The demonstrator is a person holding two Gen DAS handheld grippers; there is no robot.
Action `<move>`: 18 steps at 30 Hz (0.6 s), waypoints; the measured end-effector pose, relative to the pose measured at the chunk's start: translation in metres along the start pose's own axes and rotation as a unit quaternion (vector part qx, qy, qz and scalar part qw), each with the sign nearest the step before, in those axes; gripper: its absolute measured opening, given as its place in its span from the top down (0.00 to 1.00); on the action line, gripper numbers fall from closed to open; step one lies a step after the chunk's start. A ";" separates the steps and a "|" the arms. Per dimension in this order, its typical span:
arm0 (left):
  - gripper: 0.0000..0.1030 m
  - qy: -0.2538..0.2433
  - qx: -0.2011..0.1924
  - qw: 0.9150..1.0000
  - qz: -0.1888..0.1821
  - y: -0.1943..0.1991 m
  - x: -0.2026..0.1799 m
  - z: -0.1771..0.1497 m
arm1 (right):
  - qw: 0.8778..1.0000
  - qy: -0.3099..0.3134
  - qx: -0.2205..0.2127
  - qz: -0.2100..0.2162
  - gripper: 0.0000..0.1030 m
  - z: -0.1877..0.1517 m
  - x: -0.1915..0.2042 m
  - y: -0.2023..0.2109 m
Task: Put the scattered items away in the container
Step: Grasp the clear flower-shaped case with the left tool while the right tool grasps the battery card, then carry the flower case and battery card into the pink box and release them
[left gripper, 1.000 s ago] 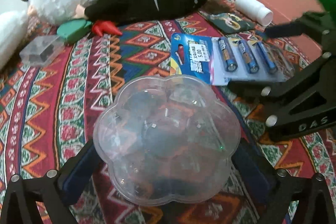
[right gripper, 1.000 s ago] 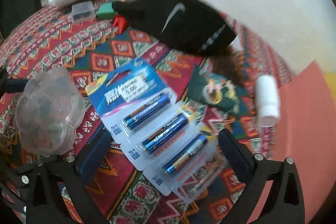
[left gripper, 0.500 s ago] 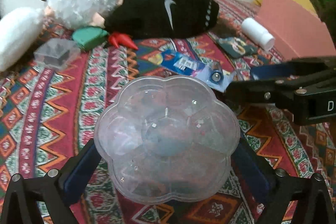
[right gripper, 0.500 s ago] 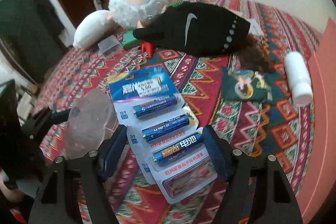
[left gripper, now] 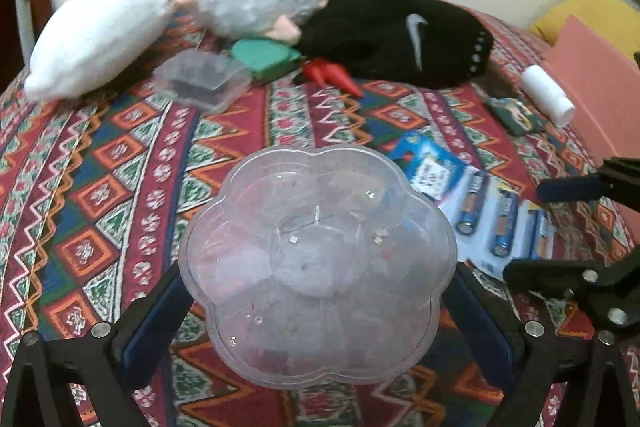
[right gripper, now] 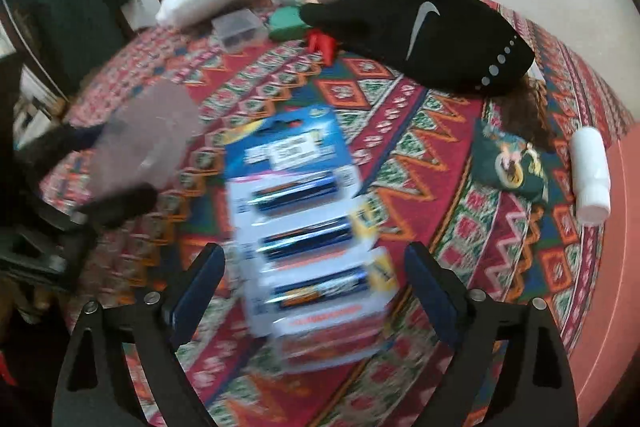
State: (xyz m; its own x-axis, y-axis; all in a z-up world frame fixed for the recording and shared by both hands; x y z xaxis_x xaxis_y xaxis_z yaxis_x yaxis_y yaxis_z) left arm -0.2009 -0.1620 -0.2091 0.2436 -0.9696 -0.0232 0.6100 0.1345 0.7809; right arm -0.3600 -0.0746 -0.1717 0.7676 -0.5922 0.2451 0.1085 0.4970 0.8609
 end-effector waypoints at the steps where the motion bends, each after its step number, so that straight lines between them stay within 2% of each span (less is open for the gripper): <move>1: 0.02 0.002 0.002 1.000 0.000 0.000 0.001 -0.001 | 1.000 0.000 0.003 0.005 0.04 -0.001 -0.002 -0.003; 2: 0.02 0.003 0.003 1.000 0.000 -0.002 0.001 -0.001 | 1.000 0.010 0.002 -0.002 0.00 -0.001 -0.001 -0.005; 4: 0.02 0.002 0.007 1.000 0.000 -0.005 0.001 -0.002 | 0.999 0.028 0.001 -0.015 0.00 0.000 0.002 -0.010; 6: 0.02 0.001 0.006 1.000 0.002 -0.006 0.000 -0.003 | 1.000 0.014 -0.006 -0.015 0.13 0.002 0.008 -0.005; 7: 0.02 0.001 0.005 1.000 0.002 -0.005 -0.001 -0.003 | 1.000 0.007 -0.009 -0.016 0.25 0.003 0.012 -0.003; 8: 0.02 0.000 -0.001 1.000 0.005 -0.002 -0.002 -0.002 | 1.000 0.000 -0.013 -0.016 0.28 0.005 0.015 0.000; 11: 0.02 -0.003 -0.026 1.000 0.015 0.013 -0.004 0.005 | 0.998 -0.031 -0.045 0.014 0.30 0.009 0.025 0.021; 18: 0.02 -0.001 -0.090 0.996 0.025 0.066 -0.006 0.025 | 0.991 -0.037 -0.128 0.004 0.31 0.016 0.038 0.093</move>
State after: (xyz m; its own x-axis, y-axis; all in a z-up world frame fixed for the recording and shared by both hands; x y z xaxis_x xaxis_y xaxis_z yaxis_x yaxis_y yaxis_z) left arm -0.1816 -0.1525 -0.1419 0.2762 -0.9610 0.0142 0.7223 0.2173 0.6566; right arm -0.3310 -0.0614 -0.0755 0.7213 -0.6278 0.2924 0.2660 0.6410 0.7200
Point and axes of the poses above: each gripper's, at about its wrist camera, not at the fingertips, and y roughly against the way its jaws point, x to its left, z to its top, the point moved 8 cm from there along -y, roughly the way its jaws point, and after that the axes turned 8 degrees about z, right-handed, at the moved point
